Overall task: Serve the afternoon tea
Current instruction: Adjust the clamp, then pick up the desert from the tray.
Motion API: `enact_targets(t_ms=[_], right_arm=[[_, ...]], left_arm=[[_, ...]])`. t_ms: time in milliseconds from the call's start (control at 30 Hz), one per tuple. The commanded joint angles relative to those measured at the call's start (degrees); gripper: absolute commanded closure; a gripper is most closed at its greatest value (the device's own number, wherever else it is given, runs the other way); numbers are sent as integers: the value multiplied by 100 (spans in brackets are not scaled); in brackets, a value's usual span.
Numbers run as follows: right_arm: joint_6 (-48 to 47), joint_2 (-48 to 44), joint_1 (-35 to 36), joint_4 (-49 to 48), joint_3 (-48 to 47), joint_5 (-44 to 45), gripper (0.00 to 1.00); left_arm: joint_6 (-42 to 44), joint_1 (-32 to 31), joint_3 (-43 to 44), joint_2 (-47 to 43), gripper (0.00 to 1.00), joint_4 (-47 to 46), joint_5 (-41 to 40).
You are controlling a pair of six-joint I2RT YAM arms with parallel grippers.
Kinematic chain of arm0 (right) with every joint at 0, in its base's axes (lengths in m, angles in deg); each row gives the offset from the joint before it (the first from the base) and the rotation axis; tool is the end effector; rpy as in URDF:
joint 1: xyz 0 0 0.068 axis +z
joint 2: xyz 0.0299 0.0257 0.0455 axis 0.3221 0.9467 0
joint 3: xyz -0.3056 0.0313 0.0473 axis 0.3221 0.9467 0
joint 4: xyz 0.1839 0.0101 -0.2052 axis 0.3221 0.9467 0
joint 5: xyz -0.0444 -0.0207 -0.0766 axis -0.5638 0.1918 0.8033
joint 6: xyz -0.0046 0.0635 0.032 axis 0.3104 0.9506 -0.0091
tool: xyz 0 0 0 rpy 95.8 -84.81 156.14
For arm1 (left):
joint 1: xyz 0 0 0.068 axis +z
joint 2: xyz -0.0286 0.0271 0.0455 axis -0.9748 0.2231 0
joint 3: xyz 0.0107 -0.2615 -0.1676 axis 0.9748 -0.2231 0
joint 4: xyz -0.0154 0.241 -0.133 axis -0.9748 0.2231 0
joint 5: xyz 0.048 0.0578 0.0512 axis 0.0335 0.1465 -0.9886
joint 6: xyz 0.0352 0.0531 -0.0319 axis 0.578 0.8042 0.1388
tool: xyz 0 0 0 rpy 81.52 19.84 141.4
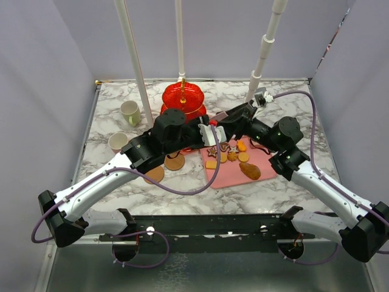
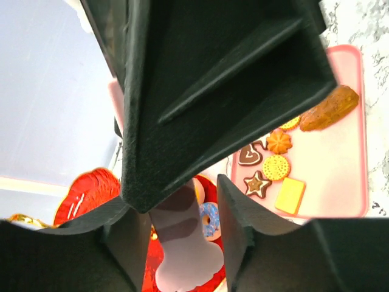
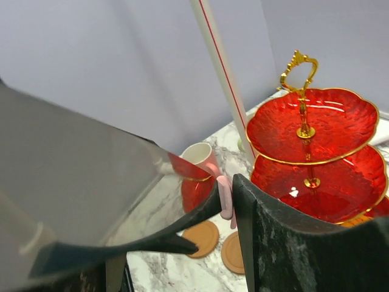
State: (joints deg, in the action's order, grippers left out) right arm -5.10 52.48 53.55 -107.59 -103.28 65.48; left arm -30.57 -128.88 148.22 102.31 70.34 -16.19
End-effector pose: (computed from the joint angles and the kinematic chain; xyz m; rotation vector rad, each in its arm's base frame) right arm 0.2048 0.1708 0.4154 -0.4767 1.3477 1.1606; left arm 0.1769 -0.2349 0.4337 1.3416 1.2808 -0.2942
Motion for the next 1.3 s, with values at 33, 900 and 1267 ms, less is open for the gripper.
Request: enact_targets(t_ms=[33,900,1267], right_arm=[[-324,-191,-47,297,128,586,38],[-1344,-1204,-55,1114,2062,5615,33],[-986,-781,-52,775,2346,6933,30]], left_arm=[[279,-110,171,-164,41,32,259],[-2408,1645,1677,897,1,2435,-432],[-1644,1982,2008,950,1,3537,62]])
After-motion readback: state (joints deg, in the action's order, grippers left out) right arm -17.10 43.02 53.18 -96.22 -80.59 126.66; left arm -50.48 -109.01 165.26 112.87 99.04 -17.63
